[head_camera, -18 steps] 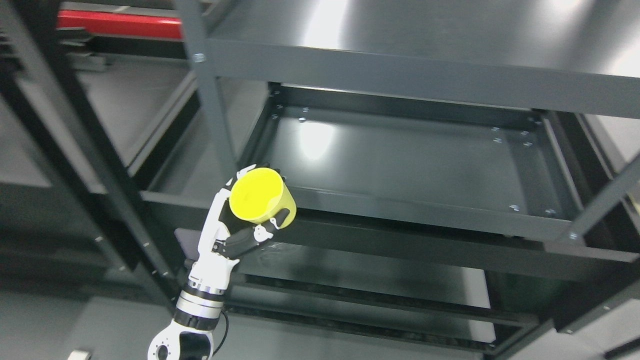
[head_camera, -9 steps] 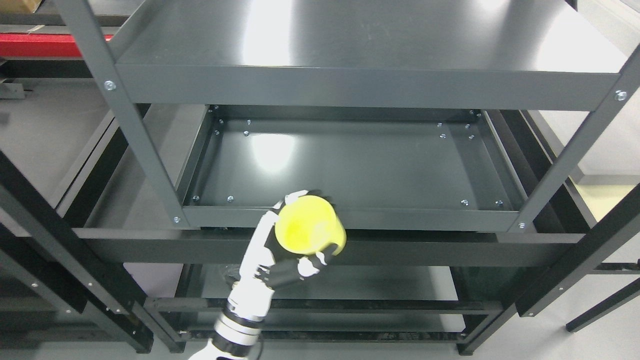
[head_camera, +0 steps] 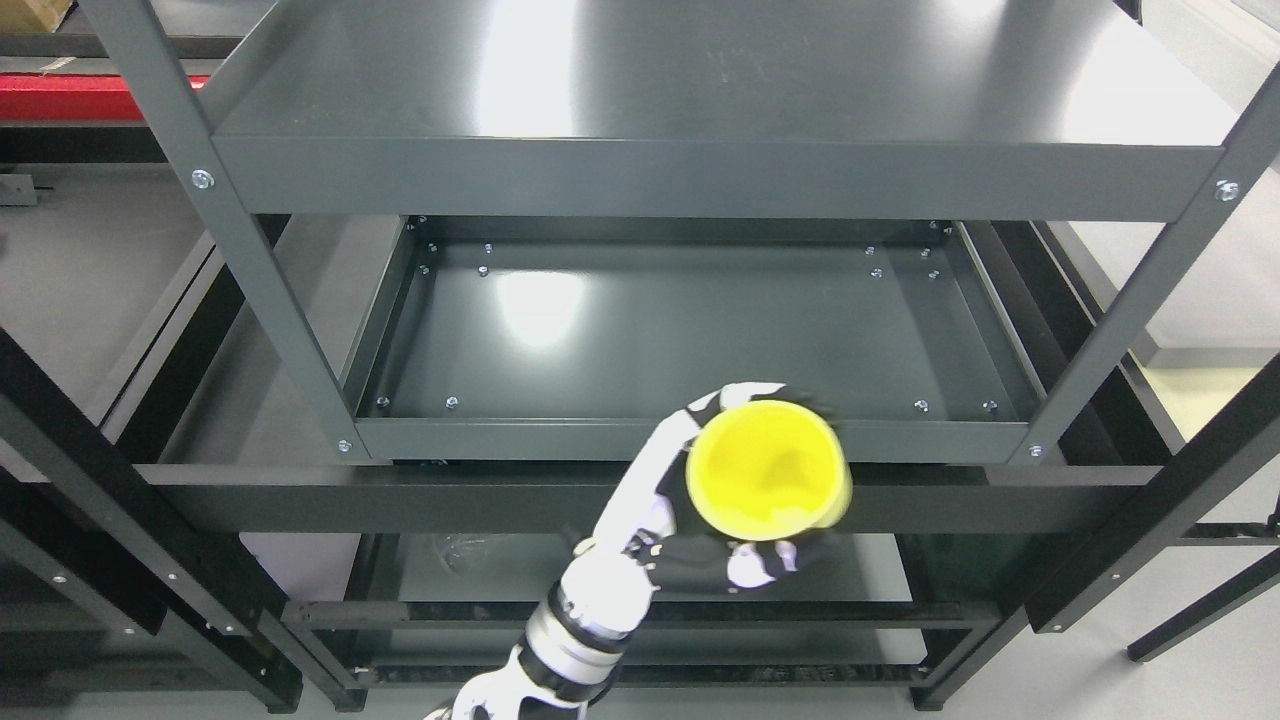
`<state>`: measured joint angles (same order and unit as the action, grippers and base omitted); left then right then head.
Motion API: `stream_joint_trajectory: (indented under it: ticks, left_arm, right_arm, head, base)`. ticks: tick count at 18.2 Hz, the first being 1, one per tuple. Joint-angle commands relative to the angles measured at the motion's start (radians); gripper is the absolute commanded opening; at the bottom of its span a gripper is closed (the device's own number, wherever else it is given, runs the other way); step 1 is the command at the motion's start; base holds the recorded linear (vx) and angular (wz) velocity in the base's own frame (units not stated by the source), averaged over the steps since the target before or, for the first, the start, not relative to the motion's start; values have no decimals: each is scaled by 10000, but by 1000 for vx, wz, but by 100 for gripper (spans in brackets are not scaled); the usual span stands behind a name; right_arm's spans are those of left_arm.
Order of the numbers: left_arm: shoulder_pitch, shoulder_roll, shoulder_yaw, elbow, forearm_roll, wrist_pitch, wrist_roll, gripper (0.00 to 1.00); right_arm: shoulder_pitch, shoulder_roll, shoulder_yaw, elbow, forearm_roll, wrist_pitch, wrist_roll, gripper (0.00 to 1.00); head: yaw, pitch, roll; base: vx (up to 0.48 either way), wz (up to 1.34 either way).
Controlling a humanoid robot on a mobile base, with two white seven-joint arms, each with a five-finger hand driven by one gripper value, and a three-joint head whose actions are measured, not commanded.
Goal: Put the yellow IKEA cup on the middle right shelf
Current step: 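Raise the yellow cup with the left hand onto the upper shelf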
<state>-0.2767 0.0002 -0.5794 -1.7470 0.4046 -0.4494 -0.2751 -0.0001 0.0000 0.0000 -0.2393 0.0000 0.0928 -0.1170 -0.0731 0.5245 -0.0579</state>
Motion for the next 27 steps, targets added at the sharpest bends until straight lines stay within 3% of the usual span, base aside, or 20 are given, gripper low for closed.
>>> stream_joint_trajectory:
  ticks: [1,5,11,14,18,21,24,27]
  left_arm:
    - [-1832,173,-2243,-278,19,-229,21,3]
    - [-3197,173,-2137,-278,95,-752,326,2]
    - [-5361,173,-1309,-278,95,-371,3560,0]
    - [-6495,173,-712,-247,766,1755,5308,0]
    - [-8580,173,-52,-110,3083,5913,8391,0]
    - [-9762,173,378,684,3576,7405,8841,0]
    - [-9919,173,425,1576,4159,8724,8841,1]
    - [-9935,173,441,1899,4176,9294,8841,1]
  right_arm:
    - [139,-175,169,0,-245,8,4,99]
    - [139,-175,169,0,-245,8,4,99]
    - [139,-175,169,0,-245,8,4,99]
    - [139,-175,169,0,-245,8,4,99]
    - [139,-175,169,0,-245,8,4,99]
    - [139,-175,169,0,-245,8,4,99]
    - [139,-175,169,0,-245,8,4,99]
    - [139,-175,169,0,-245,8,4,99]
  head:
    - [0,0,0]
    - [0,0,0]
    - [0,0,0]
    - [0,0,0]
    - [0,0,0]
    - [0,0,0]
    - [0,0,0]
    - [0,0,0]
  base:
    - [-13,10]
    - [-3,3]
    - [0,0]
    - [0,0]
    - [-2,16]
    - [-1,21]
    - [1,7]
    - [0,0]
